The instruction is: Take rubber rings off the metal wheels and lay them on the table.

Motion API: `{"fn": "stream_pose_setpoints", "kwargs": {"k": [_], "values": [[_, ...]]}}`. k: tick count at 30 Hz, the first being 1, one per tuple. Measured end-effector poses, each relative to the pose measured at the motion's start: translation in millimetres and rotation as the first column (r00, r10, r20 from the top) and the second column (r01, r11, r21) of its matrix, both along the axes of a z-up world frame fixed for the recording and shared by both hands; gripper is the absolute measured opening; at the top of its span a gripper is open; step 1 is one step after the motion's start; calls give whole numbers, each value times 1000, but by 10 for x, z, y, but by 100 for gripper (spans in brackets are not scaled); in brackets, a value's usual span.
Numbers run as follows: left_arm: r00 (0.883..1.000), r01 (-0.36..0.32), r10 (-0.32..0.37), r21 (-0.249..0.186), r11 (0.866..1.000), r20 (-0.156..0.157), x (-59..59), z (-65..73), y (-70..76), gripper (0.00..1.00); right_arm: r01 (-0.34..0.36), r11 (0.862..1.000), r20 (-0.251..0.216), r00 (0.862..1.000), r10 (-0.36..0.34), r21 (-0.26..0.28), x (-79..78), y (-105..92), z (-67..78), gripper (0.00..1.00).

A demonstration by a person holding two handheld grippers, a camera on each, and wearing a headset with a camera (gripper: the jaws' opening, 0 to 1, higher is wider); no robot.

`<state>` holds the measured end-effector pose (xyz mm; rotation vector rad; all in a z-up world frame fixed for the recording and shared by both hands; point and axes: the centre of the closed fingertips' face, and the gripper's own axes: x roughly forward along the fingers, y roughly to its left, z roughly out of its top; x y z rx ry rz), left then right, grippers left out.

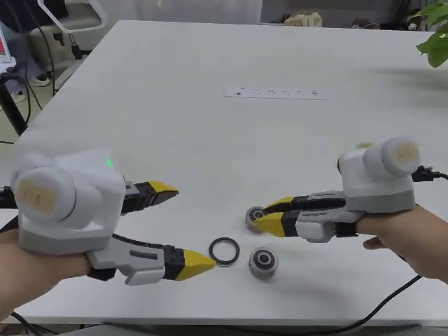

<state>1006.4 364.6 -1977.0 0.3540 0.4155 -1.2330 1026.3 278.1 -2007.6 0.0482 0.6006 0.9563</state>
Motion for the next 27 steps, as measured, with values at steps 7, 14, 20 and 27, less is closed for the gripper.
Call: {"fn": "stream_pose_setpoints", "kwargs": {"k": [7,14,20,27], "values": [[1000,4,-4,-4,1000,4,0,39,-11,69,27,1000,38,999,-27,3,-27,-137,122,28],[1000,10,-10,-3,1000,10,8,73,-22,70,49,999,76,996,-48,-14,-84,-299,218,33],[1000,8,-8,-16,1000,2,13,107,-40,70,62,997,104,993,-58,-39,-161,-399,271,38],[1000,7,-7,-30,1000,0,22,166,-56,70,62,996,128,990,-54,-59,-268,-484,321,43]]}}
